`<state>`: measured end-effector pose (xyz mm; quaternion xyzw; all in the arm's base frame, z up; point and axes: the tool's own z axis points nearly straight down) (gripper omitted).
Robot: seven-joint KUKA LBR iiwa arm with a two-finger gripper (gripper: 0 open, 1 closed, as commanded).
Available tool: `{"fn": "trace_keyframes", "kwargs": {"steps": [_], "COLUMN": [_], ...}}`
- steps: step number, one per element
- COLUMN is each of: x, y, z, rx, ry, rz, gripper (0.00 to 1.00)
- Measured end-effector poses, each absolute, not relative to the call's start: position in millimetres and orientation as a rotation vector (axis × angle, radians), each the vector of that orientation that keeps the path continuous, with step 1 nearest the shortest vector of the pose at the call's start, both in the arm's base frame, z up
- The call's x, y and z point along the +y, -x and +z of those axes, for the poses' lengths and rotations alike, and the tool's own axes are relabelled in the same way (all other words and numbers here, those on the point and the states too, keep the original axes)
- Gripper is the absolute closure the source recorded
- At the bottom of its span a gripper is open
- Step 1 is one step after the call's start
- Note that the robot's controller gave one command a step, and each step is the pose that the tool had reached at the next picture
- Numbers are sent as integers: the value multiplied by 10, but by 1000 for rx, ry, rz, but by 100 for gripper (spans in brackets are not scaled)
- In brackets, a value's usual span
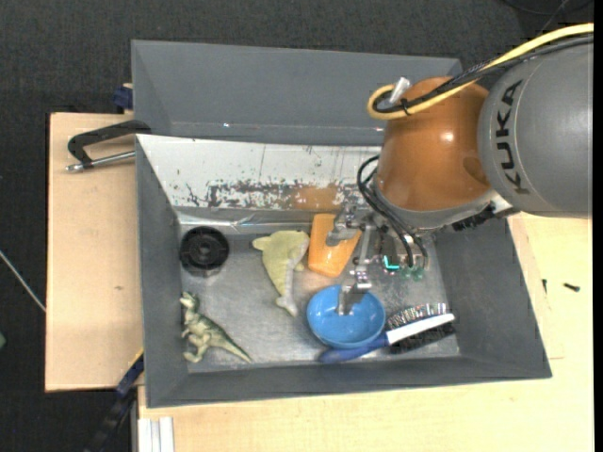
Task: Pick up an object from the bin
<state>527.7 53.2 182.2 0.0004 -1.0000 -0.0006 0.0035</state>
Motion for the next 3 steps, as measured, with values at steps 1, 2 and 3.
{"fn": "trace_keyframes", "kwargs": {"steps": [1,2,3], "x": [288,263,356], "y": [-5333,-5304,-5395], "z": [1238,1177,2340], "rx": [-3155,-3144,-3157], "ry": [-21,-14,-15], "rz": [-7,-3,-4], "gripper": [0,100,100]}}
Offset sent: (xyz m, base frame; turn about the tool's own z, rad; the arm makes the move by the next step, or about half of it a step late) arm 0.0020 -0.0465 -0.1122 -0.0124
